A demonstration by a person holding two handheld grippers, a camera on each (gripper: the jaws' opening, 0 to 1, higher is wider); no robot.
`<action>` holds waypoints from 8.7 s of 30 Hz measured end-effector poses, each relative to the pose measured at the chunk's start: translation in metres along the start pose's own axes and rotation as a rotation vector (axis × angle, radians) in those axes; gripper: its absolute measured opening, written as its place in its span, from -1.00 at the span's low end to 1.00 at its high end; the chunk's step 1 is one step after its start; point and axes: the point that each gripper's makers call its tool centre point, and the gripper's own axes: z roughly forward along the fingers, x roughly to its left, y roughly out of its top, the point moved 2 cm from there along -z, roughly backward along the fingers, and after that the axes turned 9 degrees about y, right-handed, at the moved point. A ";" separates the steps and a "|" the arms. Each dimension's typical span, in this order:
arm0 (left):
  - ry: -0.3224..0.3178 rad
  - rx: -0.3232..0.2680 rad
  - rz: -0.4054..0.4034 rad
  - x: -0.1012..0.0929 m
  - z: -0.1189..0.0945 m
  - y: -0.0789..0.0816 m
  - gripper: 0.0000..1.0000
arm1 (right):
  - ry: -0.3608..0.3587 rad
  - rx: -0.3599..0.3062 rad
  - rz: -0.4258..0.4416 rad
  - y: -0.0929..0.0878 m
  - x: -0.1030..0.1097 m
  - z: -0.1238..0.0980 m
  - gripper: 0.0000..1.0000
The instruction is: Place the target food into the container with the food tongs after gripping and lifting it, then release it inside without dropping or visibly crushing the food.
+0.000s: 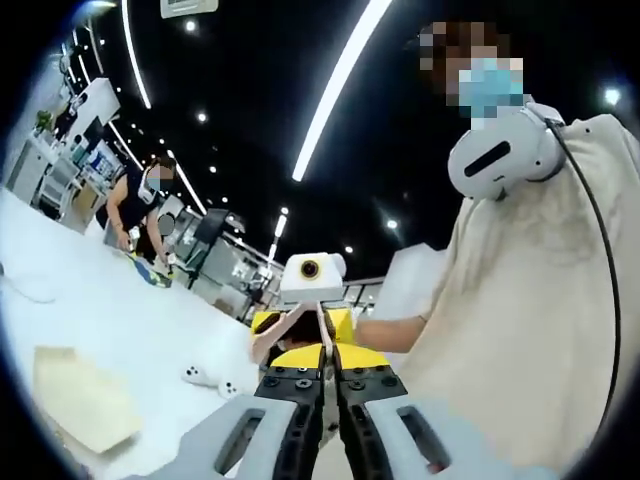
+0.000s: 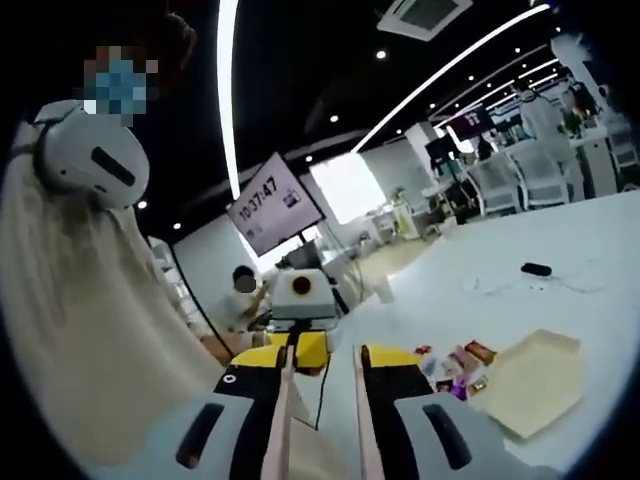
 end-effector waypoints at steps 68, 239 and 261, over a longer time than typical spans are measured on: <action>0.921 0.118 0.261 0.069 -0.177 -0.021 -0.49 | -0.414 0.271 0.018 -0.101 -0.130 0.056 -0.47; 0.994 0.205 0.106 0.106 -0.216 -0.054 -0.07 | -0.653 0.407 -0.058 -0.141 -0.208 0.098 -0.54; 0.981 0.197 0.105 0.108 -0.216 -0.050 -0.04 | -0.752 0.323 -0.091 -0.112 -0.209 0.070 -0.54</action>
